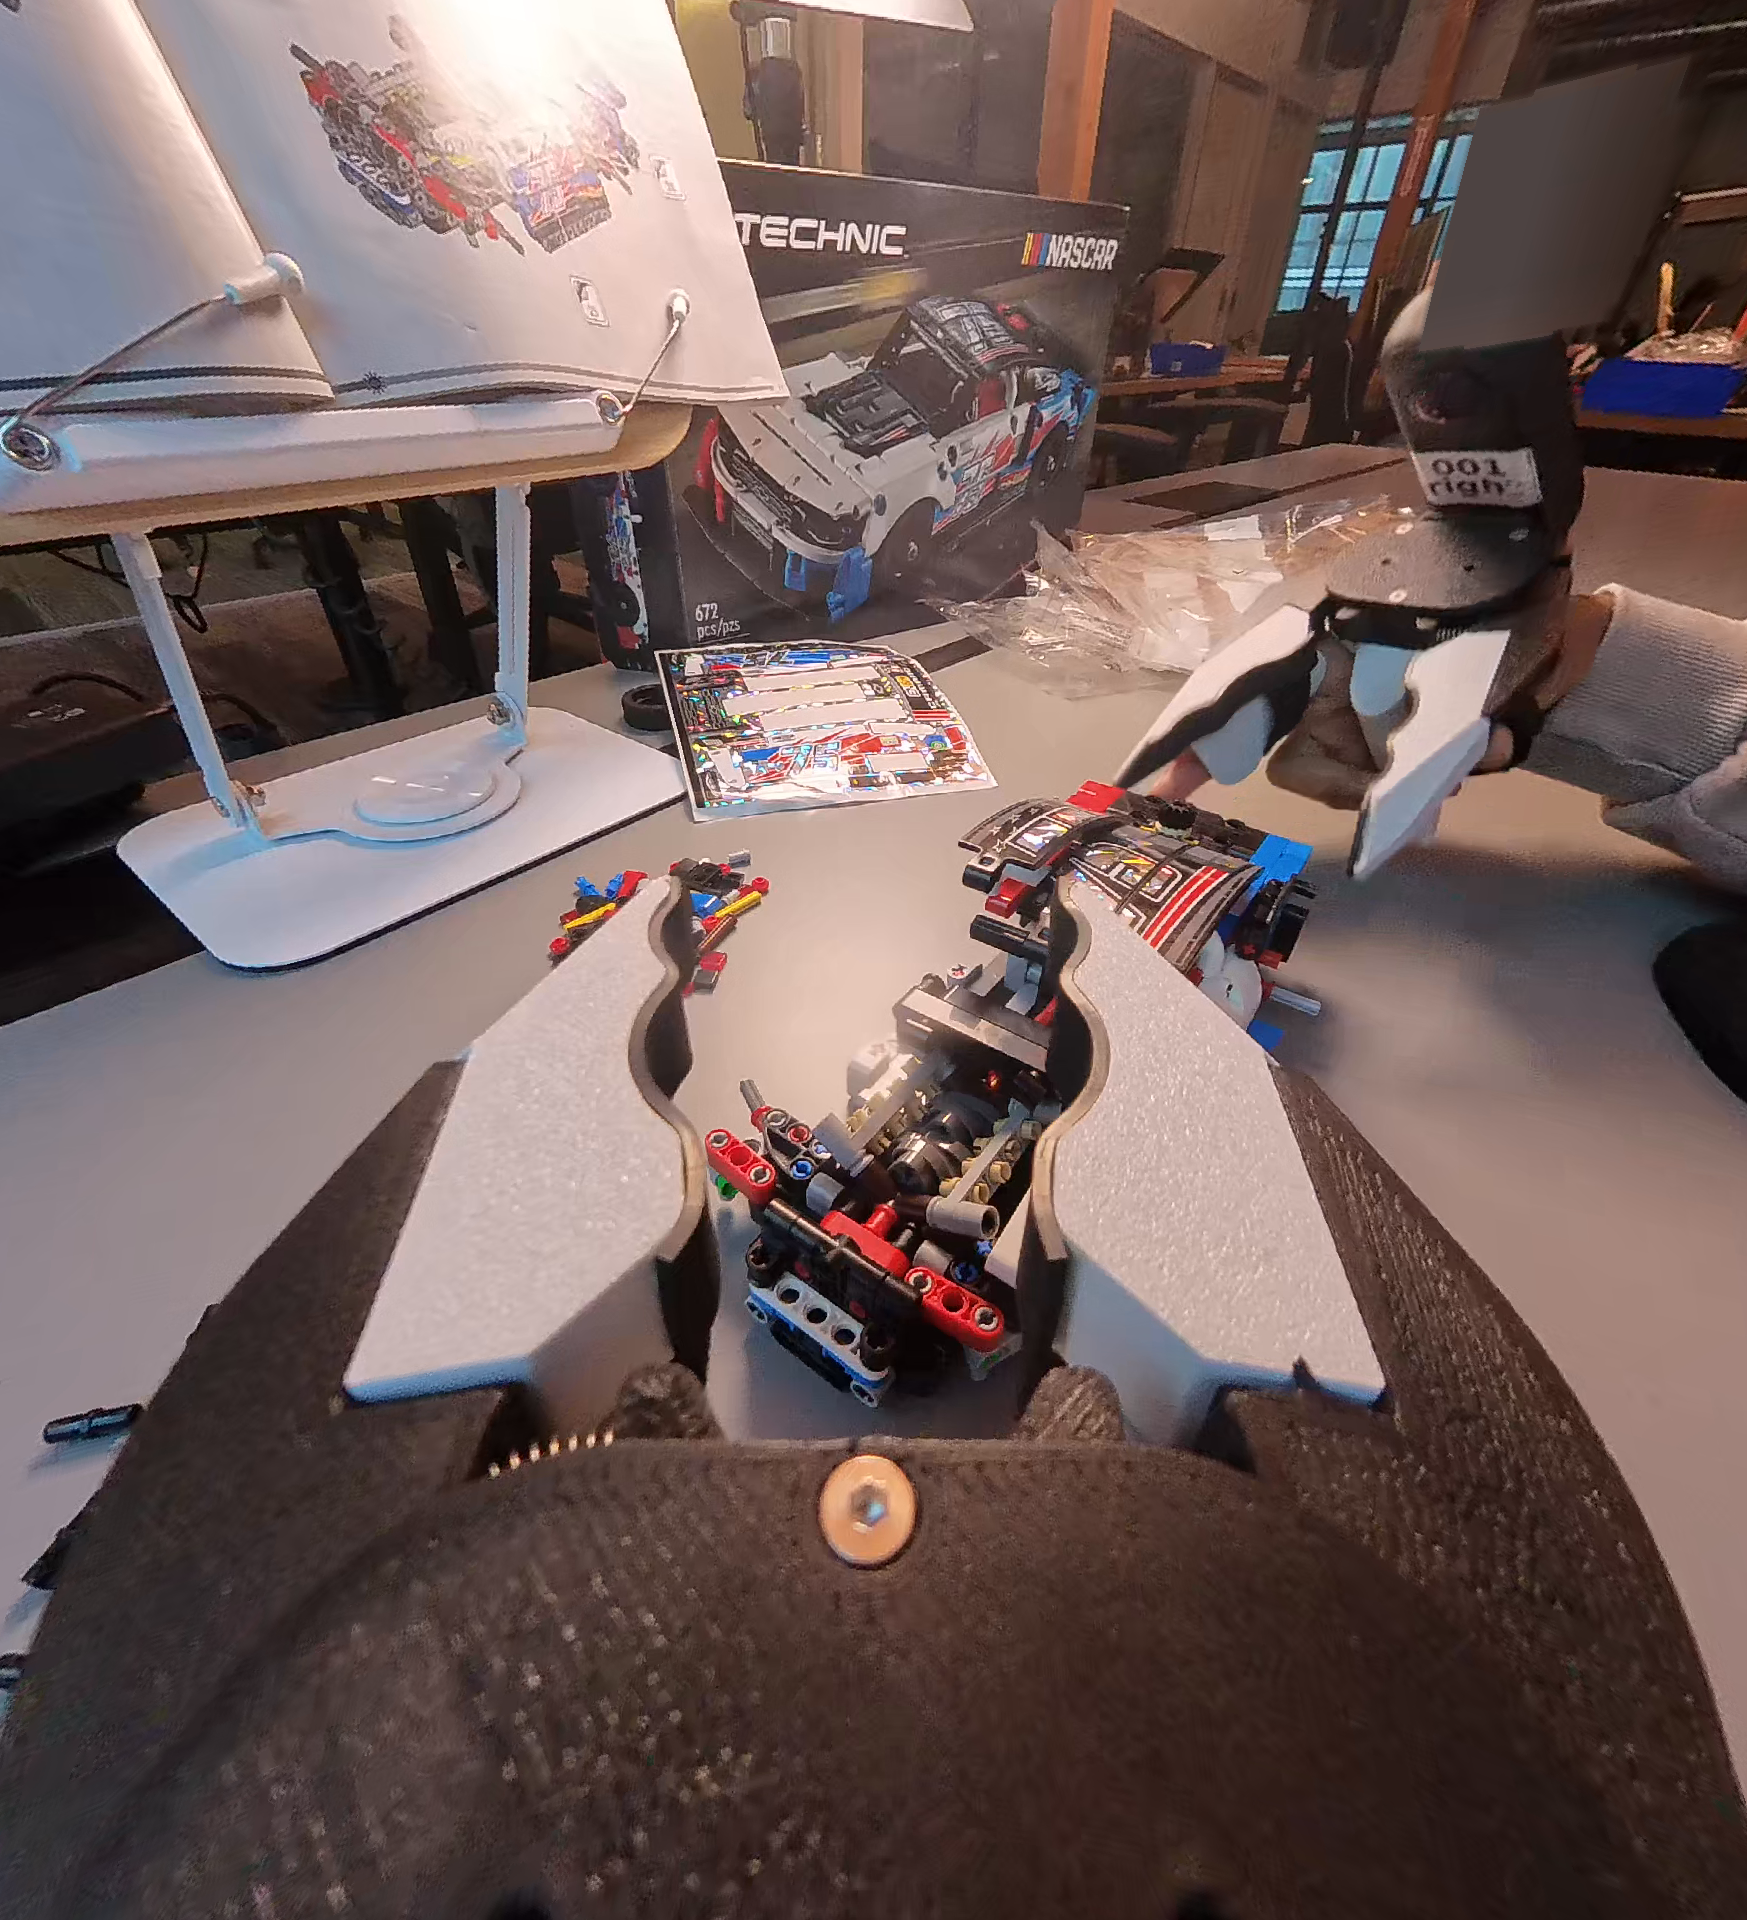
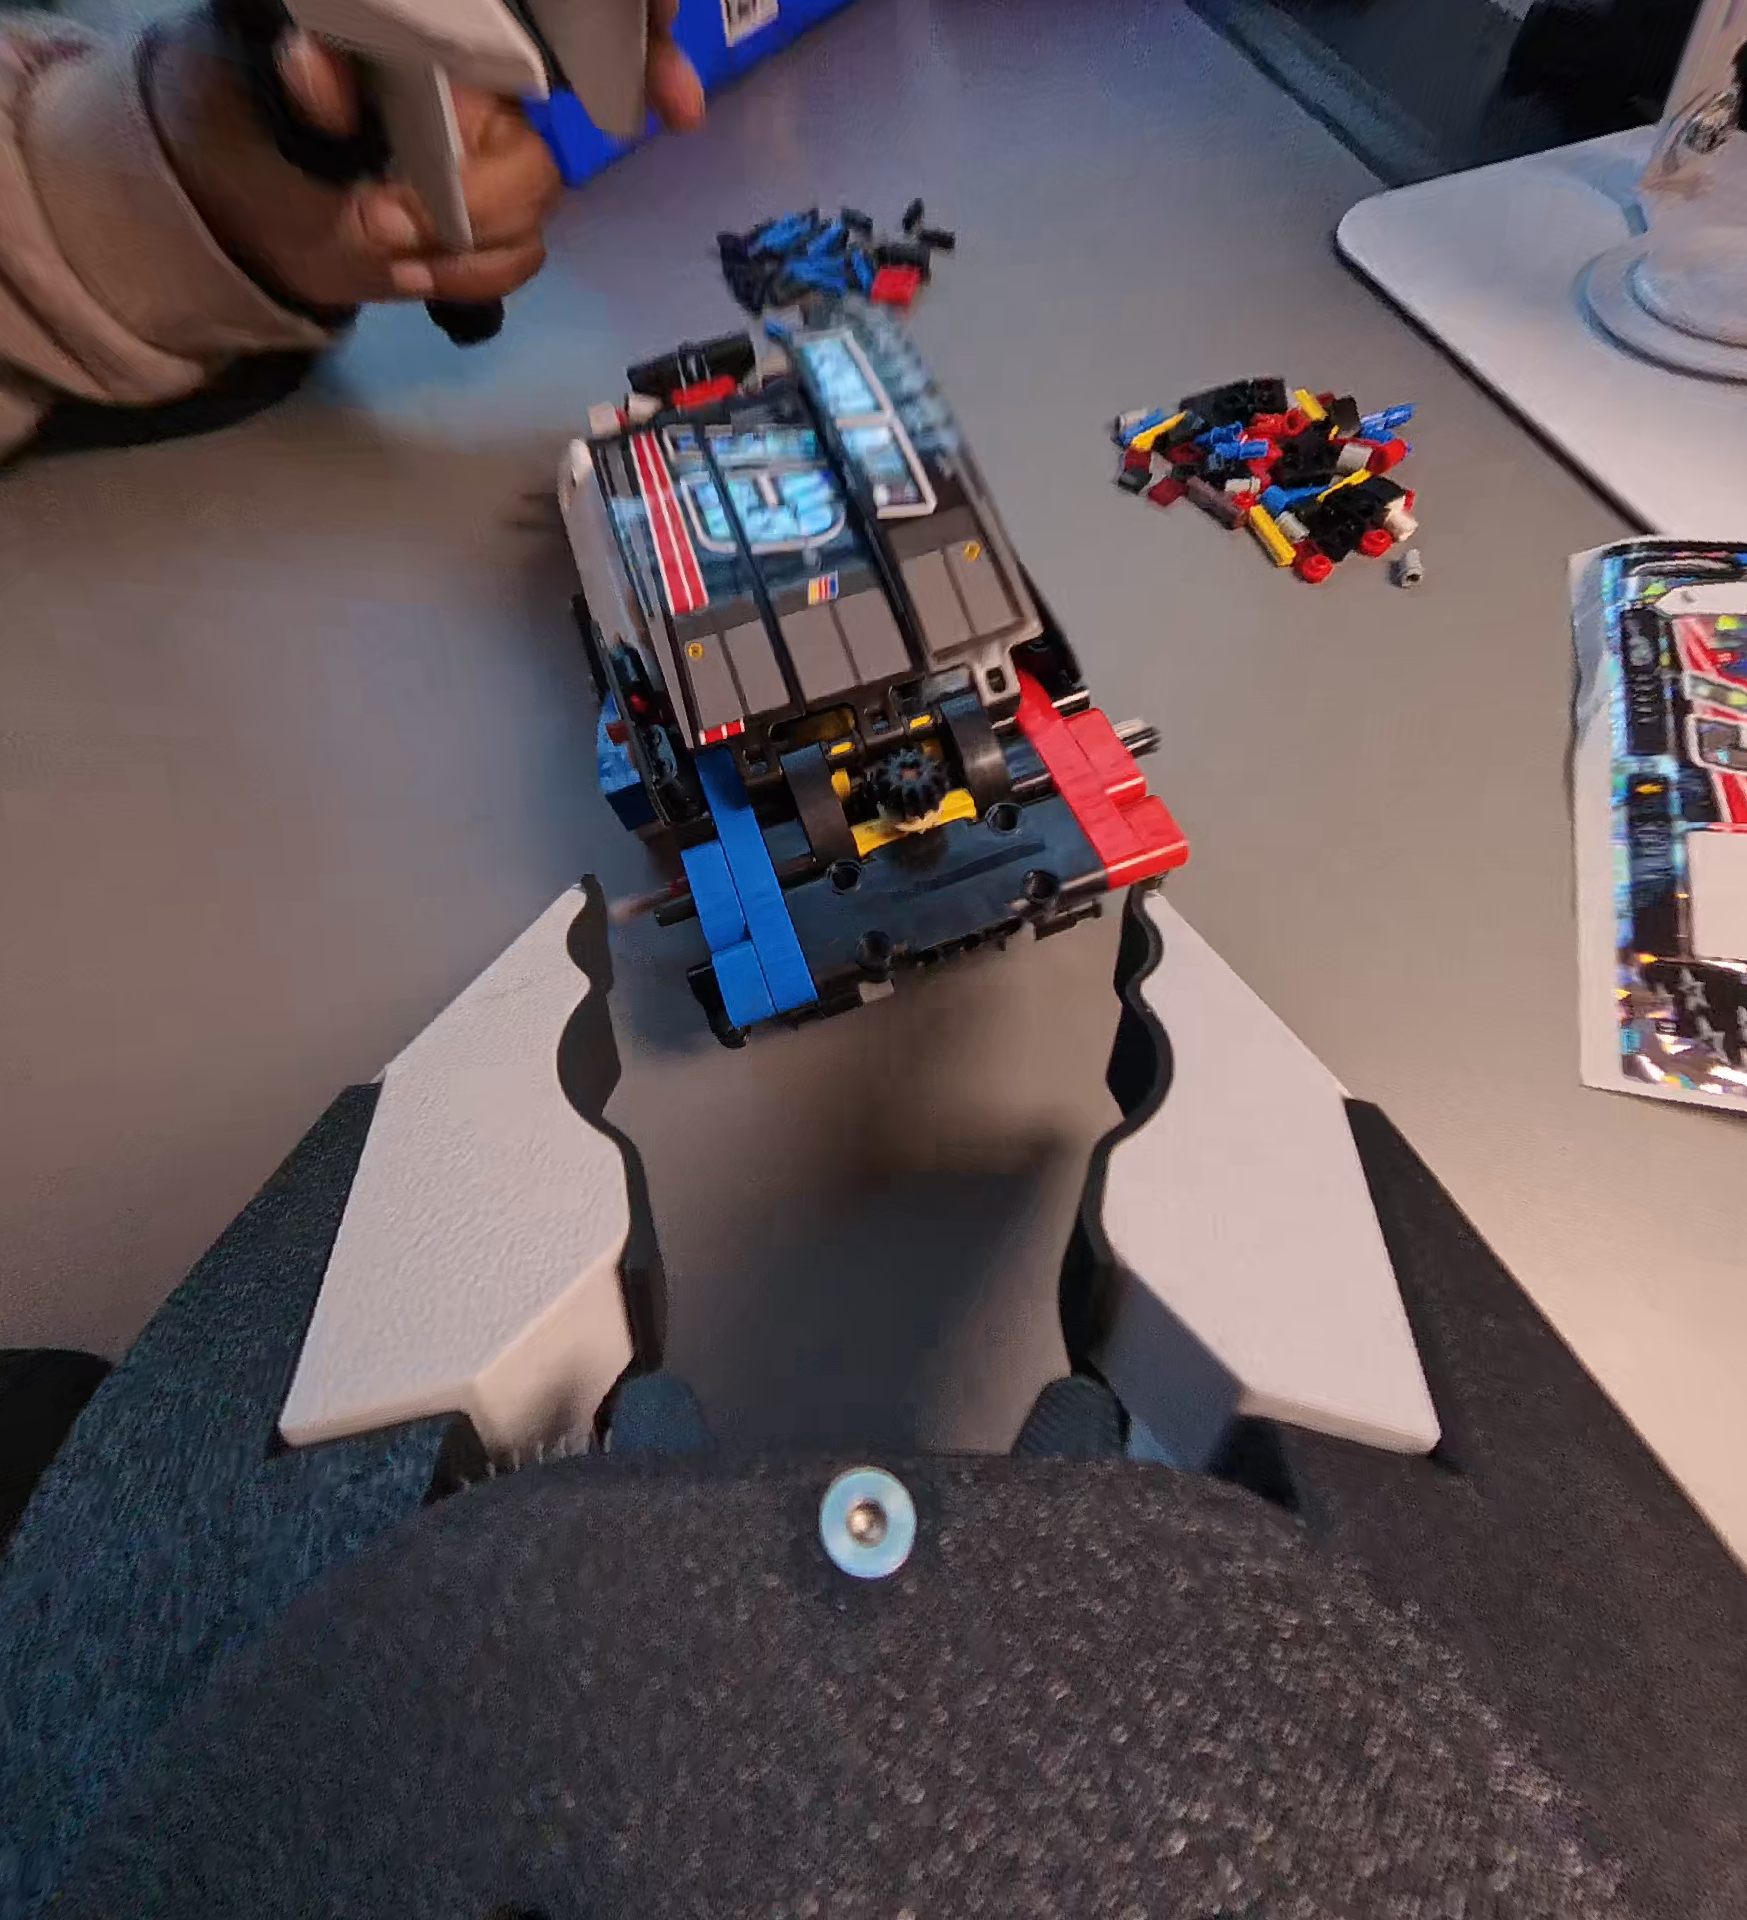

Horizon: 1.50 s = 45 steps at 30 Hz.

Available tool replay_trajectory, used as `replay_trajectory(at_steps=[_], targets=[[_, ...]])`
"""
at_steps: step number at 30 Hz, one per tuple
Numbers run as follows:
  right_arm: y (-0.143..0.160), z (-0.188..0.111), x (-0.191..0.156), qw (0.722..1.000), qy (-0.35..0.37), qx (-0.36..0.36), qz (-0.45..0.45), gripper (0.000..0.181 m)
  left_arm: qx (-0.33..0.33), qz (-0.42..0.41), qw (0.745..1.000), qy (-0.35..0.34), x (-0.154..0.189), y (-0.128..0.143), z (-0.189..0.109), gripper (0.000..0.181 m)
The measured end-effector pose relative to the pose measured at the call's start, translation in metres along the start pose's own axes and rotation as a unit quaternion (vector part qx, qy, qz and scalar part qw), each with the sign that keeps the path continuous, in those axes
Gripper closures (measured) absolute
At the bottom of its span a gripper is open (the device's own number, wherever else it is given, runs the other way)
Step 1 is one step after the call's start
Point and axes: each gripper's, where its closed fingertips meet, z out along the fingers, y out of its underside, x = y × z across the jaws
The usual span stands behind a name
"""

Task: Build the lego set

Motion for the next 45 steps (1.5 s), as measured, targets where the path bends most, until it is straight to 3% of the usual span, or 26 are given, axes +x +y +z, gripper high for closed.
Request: replay_trajectory(at_steps=[2, 4, 6, 10, 13, 16, 21, 25, 29, 34, 37, 39, 41, 43, 45], targets=[[-0.024, -0.022, 0.023, 0.997, 0.027, 0.06, 0.038, 0.094, 0.001, -0.002, 1.0, -0.003, -0.001, 0.0, 0.0, 0.115], [-0.033, -0.045, 0.085, 0.981, 0.142, 0.086, 0.1, 0.1, 0.002, -0.008, 1.0, -0.003, -0.002, 0.001, 0.0, 0.116], [-0.016, -0.061, 0.147, 0.948, 0.255, 0.063, 0.178, 0.1, 0.0, -0.018, 1.0, 0.001, -0.001, 0.003, 0.002, 0.116], [0.015, -0.059, 0.216, 0.902, 0.331, 0.022, 0.275, 0.095, -0.002, -0.018, 1.0, -0.001, -0.001, 0.004, 0.002, 0.116], [0.034, -0.04, 0.235, 0.89, 0.316, -0.026, 0.328, 0.106, 0.002, -0.019, 1.0, -0.007, -0.004, 0.002, 0.0, 0.117], [0.03, -0.033, 0.247, 0.884, 0.311, -0.031, 0.347, 0.124, 0.002, -0.026, 1.0, -0.005, -0.006, 0.003, 0.0, 0.117], [0.024, -0.018, 0.249, 0.895, 0.29, -0.006, 0.338, 0.175, 0.009, -0.054, 0.999, 0.006, -0.006, 0.003, 0.0, 0.119], [-0.006, -0.02, 0.227, 0.927, 0.247, 0.062, 0.277, 0.181, 0.017, -0.053, 0.998, 0.003, -0.008, -0.002, -0.002, 0.121], [-0.063, -0.051, 0.184, 0.954, 0.236, 0.091, 0.159, 0.181, 0.021, -0.062, 0.998, 0.009, -0.006, -0.003, -0.001, 0.121], [-0.144, -0.067, 0.076, 0.979, 0.134, 0.153, 0.03, 0.181, 0.036, -0.1, 0.994, 0.04, 0.0, -0.012, 0.0, 0.119], [-0.171, -0.065, -0.015, 0.979, 0.015, 0.188, -0.083, 0.181, 0.052, -0.147, 0.982, 0.102, 0.009, -0.028, -0.002, 0.114], [-0.174, -0.066, -0.066, 0.97, -0.068, 0.21, -0.101, 0.181, 0.064, -0.191, 0.965, 0.166, 0.016, -0.044, -0.008, 0.111], [-0.164, -0.062, -0.094, 0.968, -0.11, 0.21, -0.085, 0.181, 0.059, -0.239, 0.938, 0.244, 0.028, -0.052, -0.018, 0.108], [-0.146, -0.051, -0.109, 0.968, -0.132, 0.204, -0.056, 0.181, 0.041, -0.295, 0.892, 0.339, 0.05, -0.054, -0.034, 0.109], [-0.122, -0.035, -0.117, 0.973, -0.138, 0.184, -0.02, 0.181, 0.049, -0.333, 0.843, 0.42, 0.071, -0.06, -0.054, 0.126]])
